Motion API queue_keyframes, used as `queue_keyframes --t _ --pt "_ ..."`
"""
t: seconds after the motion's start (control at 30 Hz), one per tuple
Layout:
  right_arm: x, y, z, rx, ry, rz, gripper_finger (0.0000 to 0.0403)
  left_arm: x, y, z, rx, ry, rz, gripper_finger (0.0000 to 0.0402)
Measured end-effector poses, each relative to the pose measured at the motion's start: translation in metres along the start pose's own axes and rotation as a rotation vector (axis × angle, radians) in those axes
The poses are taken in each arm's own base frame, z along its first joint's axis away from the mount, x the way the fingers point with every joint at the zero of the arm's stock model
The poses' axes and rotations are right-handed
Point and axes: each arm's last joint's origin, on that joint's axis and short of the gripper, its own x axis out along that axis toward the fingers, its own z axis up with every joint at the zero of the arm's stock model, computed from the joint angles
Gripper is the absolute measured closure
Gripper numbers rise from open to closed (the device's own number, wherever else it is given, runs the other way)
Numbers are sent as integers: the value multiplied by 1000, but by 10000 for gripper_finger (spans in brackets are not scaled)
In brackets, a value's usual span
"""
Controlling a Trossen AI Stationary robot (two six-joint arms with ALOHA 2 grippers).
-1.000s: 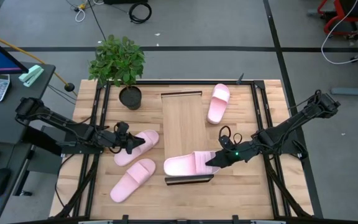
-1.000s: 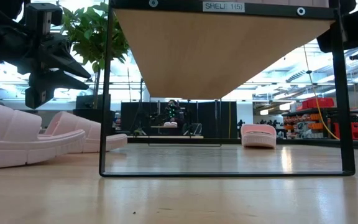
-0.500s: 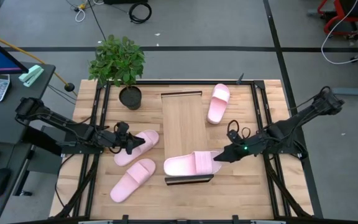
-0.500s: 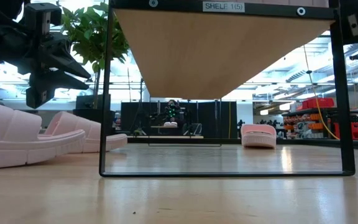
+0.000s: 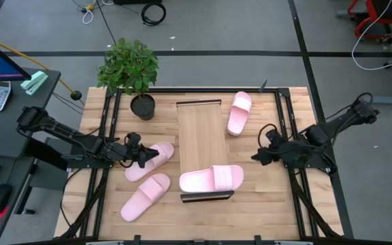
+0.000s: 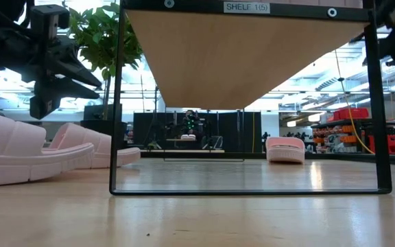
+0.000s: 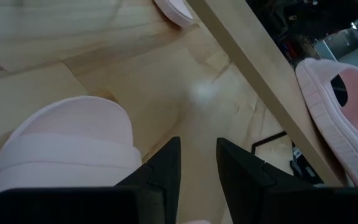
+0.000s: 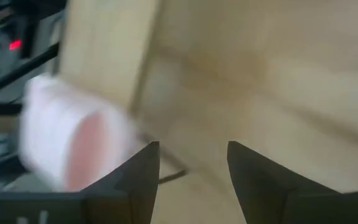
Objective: Pick and place slides into the shelf
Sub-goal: Put the top left pink slipper on the shelf
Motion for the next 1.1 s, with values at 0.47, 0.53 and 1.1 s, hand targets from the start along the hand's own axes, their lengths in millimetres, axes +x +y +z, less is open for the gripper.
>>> queue_keyframes --t 0.47,0.53,1.1 --pt "8 -10 40 -162 -139 -140 208 0 0 0 -40 -8 -2 294" --pt "8 -12 46 -176 -147 -155 208 0 0 0 -56 -8 -2 294" --pt "2 -39 112 -111 -342 -289 208 0 0 2 -110 -61 24 294"
